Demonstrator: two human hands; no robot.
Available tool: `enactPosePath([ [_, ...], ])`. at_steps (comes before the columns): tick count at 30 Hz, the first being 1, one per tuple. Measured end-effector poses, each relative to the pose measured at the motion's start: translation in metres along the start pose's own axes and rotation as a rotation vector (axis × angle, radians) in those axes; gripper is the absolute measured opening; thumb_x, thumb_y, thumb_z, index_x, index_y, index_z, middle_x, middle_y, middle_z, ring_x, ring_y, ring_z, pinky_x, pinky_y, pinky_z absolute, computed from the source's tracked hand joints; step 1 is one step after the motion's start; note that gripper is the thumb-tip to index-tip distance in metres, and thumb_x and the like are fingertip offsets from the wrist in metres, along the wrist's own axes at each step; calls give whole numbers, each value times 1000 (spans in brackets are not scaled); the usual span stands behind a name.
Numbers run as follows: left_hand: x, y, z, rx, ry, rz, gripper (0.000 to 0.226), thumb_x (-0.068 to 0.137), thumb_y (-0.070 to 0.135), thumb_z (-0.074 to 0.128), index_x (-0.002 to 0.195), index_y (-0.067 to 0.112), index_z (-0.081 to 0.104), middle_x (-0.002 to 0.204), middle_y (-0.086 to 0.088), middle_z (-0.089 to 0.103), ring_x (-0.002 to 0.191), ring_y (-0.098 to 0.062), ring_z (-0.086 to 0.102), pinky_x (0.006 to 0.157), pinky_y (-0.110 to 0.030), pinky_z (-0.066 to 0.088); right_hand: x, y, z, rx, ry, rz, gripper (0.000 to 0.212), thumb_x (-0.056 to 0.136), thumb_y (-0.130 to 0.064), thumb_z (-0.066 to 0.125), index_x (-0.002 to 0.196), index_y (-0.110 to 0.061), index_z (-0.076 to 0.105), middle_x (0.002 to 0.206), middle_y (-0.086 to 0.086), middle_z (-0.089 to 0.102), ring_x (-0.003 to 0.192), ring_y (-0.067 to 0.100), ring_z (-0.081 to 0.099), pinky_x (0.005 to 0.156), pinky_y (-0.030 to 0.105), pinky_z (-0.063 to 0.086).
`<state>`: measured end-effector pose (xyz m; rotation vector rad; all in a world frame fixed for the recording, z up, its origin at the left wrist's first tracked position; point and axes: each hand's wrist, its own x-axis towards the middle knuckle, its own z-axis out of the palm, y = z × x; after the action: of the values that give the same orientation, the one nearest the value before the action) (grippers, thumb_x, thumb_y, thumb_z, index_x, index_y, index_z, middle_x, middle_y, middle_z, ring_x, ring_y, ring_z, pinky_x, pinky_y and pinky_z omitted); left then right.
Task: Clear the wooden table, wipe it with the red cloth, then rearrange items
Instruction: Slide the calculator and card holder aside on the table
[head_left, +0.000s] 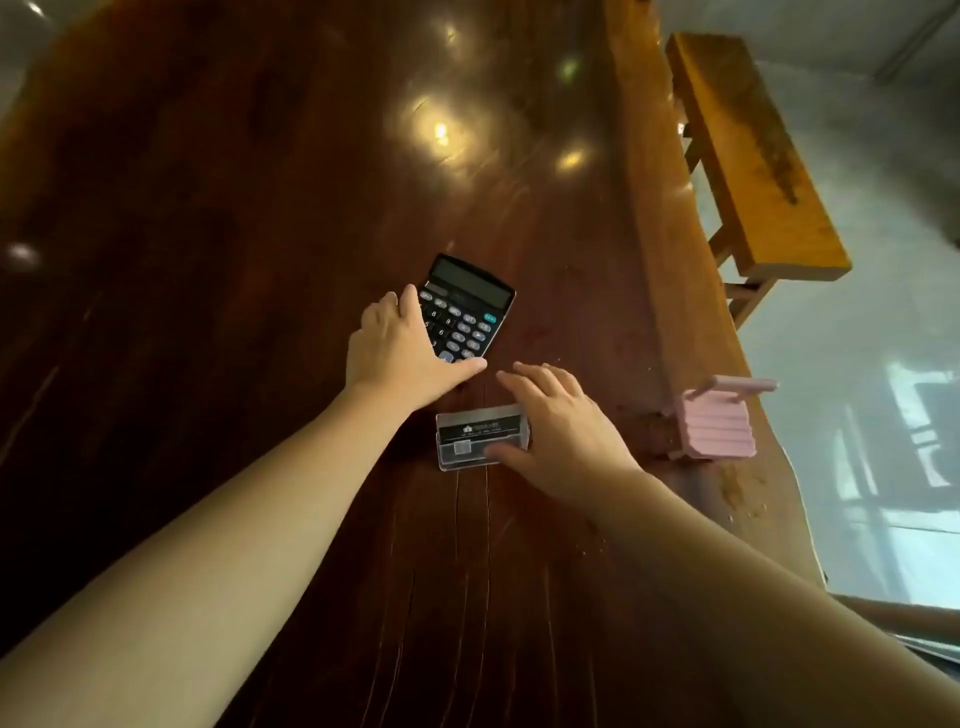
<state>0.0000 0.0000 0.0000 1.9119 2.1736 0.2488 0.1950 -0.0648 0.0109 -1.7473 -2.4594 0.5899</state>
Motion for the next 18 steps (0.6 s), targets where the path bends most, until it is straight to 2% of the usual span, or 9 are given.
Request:
enactPosePath([
  [5, 18, 2, 30, 82, -38, -1, 138, 49, 93, 61, 151, 9, 20, 144, -18, 44, 128, -36, 45, 96, -48, 46, 9, 5, 25, 11, -79, -20, 73, 89, -46, 71, 151, -25, 41, 155, -4, 44, 146, 23, 27, 111, 47, 40],
  [9, 26, 5, 40, 104, -6, -10, 130, 52, 83, 68, 149, 8, 24, 135, -22, 48, 120, -37, 47, 92, -48, 46, 11, 3, 30, 36, -82, -14, 56, 94, -40, 66, 145, -26, 46, 140, -5, 54, 127, 21, 43, 99, 39, 45],
  [12, 27, 4, 39, 94, 2, -21, 132, 52, 81, 69, 150, 8, 20, 132, -23, 49, 117, -37, 49, 92, -47, 46, 13, 2, 30, 58, -89, -10, 48, 95, -36, 66, 139, -25, 49, 133, -5, 55, 117, 21, 45, 91, 37, 47],
  [18, 5, -31, 19, 30, 48, -105, 133, 53, 82, 67, 152, 7, 18, 128, -23, 52, 113, -38, 51, 91, -47, 45, 13, -10, 18, 87, -61, -8, 45, 95, -35, 67, 135, -23, 51, 125, -5, 57, 109, 20, 49, 88, 38, 49],
])
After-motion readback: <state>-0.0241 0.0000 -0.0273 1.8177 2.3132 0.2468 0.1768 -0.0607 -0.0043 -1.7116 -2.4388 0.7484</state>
